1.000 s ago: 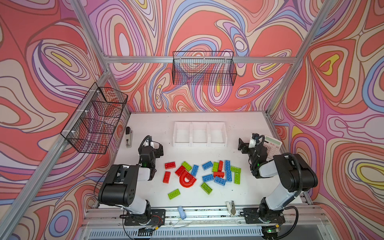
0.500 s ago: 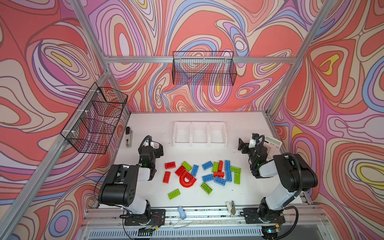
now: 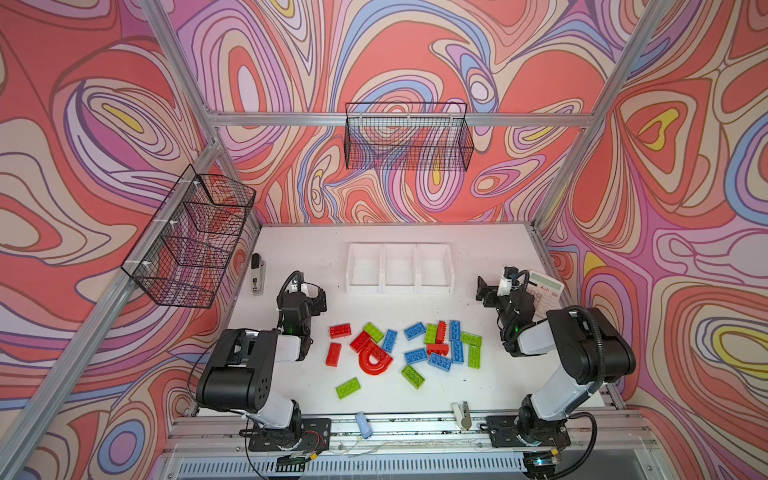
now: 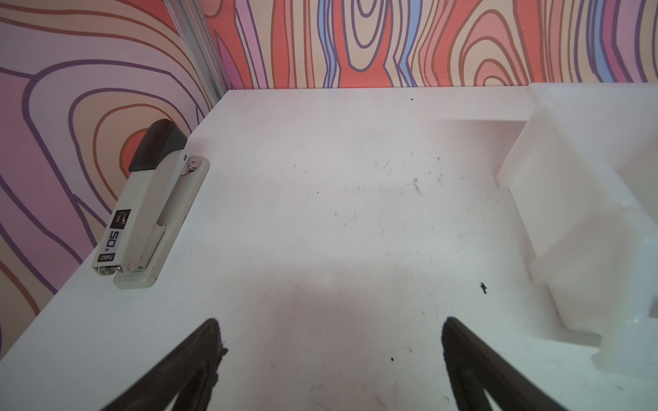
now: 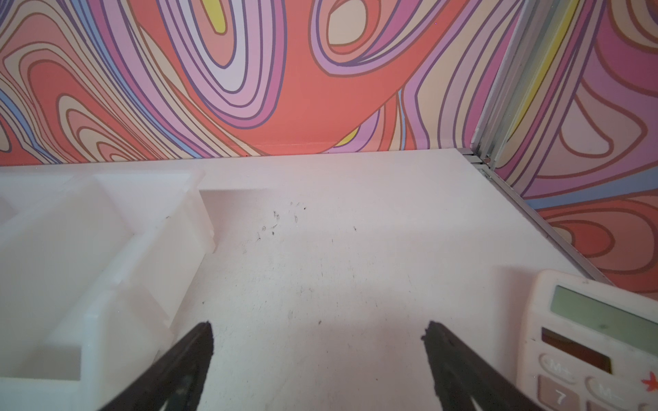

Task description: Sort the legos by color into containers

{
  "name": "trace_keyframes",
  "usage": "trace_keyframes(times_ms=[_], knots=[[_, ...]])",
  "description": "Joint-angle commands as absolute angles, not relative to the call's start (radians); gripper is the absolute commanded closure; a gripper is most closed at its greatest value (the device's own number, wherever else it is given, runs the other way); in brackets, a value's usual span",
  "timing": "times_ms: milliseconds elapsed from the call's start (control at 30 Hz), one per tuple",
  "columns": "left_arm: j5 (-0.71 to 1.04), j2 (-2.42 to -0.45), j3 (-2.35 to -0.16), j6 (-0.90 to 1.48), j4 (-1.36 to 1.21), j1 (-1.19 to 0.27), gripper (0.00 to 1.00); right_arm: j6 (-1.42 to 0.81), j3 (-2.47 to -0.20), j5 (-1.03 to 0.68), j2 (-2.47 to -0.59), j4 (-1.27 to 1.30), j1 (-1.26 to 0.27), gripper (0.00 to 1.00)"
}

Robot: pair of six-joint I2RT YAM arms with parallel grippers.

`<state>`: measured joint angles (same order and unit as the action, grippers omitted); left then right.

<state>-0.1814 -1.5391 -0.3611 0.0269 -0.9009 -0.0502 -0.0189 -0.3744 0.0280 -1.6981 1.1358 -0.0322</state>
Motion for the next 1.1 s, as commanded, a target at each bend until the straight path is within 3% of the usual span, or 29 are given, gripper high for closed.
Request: trace_keyframes(times_ms=[0, 100, 200, 300, 467, 733, 867, 1067], knots=[[-0.166, -1.546, -0.376, 0.022, -0.9, -0.041, 0.27, -0.008, -0.388, 0.018, -1.71, 1.129, -0.028, 0.04], [-0.181, -1.515, -0.395, 0.021, -0.85, -0.043, 0.38, -0.016, -0.418, 0.076, -1.681, 1.065, -0.028, 0.14], [-0.198, -1.373, -0.537, 0.029, -0.505, -0.044, 0.37, -0.046, -0.631, 0.131, -1.599, 0.623, -0.028, 0.26], [-0.265, -1.246, -0.603, 0.12, -0.377, -0.075, 0.36, -0.142, -0.752, 0.107, -1.536, 0.393, -0.03, 0.29], [-0.332, -1.103, -0.758, 0.22, -0.042, -0.166, 0.32, -0.249, -0.763, 0.071, -1.365, 0.179, -0.052, 0.3], [-0.111, -0.993, -0.905, 0.249, 0.448, -0.17, 0.28, -0.367, -0.742, 0.037, -1.181, -0.274, -0.133, 0.31], [-0.058, -1.013, -0.932, 0.211, 0.531, -0.17, 0.26, -0.473, -0.714, 0.055, -1.146, -0.38, -0.237, 0.32], [0.082, -1.101, -0.876, 0.36, 0.42, -0.17, 0.3, -0.587, -0.682, 0.086, -1.178, -0.425, -0.385, 0.37]])
